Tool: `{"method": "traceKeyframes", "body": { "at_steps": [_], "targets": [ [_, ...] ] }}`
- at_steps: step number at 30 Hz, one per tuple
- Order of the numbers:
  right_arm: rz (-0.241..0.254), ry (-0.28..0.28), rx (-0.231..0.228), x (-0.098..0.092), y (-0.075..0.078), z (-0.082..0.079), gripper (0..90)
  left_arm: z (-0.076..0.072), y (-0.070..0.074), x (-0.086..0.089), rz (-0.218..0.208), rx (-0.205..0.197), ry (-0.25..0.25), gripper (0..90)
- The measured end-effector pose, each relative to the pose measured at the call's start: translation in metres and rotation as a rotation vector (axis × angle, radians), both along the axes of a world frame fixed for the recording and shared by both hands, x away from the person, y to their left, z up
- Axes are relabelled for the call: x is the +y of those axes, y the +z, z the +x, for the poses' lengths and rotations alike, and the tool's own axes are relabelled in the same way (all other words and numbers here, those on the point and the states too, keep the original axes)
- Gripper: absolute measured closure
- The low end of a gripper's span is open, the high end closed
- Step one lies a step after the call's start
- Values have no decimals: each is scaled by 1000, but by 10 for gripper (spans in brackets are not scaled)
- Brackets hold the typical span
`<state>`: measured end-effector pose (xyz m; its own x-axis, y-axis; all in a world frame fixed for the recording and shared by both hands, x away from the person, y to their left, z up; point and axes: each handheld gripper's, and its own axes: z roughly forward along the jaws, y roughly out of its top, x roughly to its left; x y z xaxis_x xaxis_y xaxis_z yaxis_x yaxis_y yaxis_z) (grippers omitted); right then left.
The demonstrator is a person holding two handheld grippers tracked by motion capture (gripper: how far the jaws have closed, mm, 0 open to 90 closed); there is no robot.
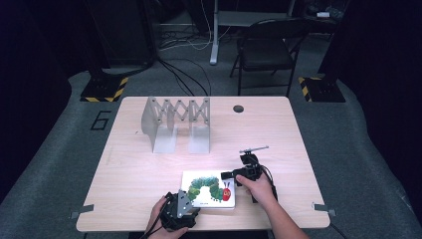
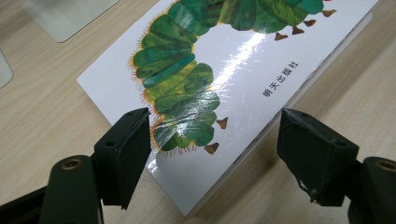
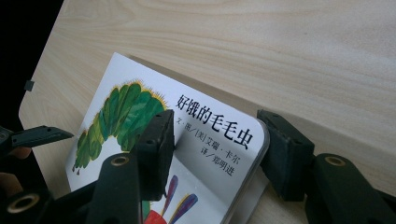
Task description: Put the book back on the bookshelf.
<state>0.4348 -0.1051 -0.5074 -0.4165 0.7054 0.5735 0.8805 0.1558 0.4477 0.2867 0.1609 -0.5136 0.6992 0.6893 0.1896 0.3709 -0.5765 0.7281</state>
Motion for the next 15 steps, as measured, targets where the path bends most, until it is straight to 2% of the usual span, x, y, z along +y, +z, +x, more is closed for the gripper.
{"method": "traceKeyframes", "body": {
  "at_steps": [7, 14, 15],
  "targets": [
    [0, 0, -3, 0, 0, 0, 475, 2, 7, 3, -41, 10, 15, 263],
    [-2, 0, -4, 0, 0, 0, 475, 12, 12, 11, -77, 34, 30, 268],
    [-2, -1, -4, 0, 0, 0, 475, 14, 12, 13, -93, 50, 33, 270]
  ]
}}
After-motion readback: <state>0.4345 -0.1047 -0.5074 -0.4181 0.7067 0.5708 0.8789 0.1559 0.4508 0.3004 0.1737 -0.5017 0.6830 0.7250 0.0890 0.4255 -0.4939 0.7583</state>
